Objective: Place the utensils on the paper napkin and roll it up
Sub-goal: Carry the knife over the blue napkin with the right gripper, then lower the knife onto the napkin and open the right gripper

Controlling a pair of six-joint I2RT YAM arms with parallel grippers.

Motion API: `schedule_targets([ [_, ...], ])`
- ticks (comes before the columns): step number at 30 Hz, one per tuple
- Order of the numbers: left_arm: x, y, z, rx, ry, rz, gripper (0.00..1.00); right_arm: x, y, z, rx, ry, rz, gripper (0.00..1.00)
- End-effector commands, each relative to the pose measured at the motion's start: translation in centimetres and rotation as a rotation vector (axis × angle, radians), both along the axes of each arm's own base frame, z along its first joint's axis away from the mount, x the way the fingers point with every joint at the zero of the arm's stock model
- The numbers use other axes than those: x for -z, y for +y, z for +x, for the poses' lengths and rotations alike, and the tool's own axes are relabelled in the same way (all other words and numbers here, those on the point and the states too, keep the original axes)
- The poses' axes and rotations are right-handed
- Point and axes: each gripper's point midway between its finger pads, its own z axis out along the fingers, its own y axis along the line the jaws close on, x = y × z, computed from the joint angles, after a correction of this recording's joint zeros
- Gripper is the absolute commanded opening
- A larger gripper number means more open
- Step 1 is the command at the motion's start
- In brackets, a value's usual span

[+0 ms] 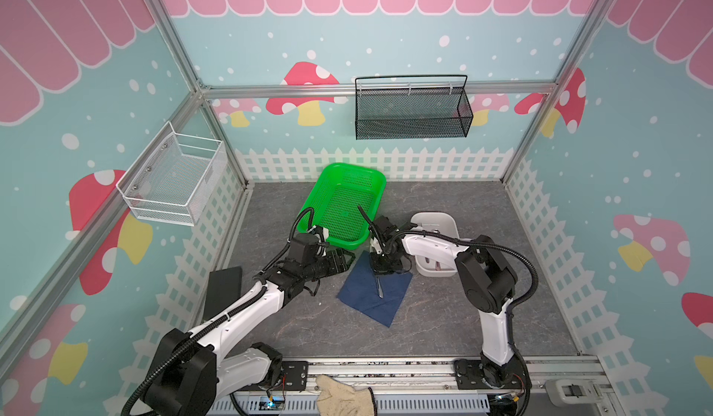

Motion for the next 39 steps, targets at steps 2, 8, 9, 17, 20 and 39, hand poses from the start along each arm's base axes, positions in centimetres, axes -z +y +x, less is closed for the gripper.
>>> schedule_targets([
  [2,0.6,0.2,-0.1,0.001,0.019,0.004,0.78,0.6,0.3,-0.1,-0.028,-0.012,-0.009,0.18],
  [8,0.6,0.2,0.0,-0.002,0.02,0.004,0.78,0.8,0.3,-0.4,-0.037,-0.008,-0.006,0.21],
  [9,0.7,0.2,0.0,-0.003,0.022,0.005,0.78,0.9,0.2,-0.4,-0.037,-0.006,-0.008,0.21],
  [17,1.0,0.1,-0.1,0.001,0.034,0.005,0.78,1.8,-0.3,-0.9,-0.051,-0.002,-0.037,0.22],
  [20,1.0,0.1,-0.1,-0.002,0.035,0.002,0.78,2.1,-0.6,-1.1,-0.058,-0.007,-0.047,0.18],
  [39,1.0,0.4,-0.1,-0.02,0.044,0.009,0.78,1.4,-0.3,-1.3,-0.092,-0.06,-0.014,0.18],
])
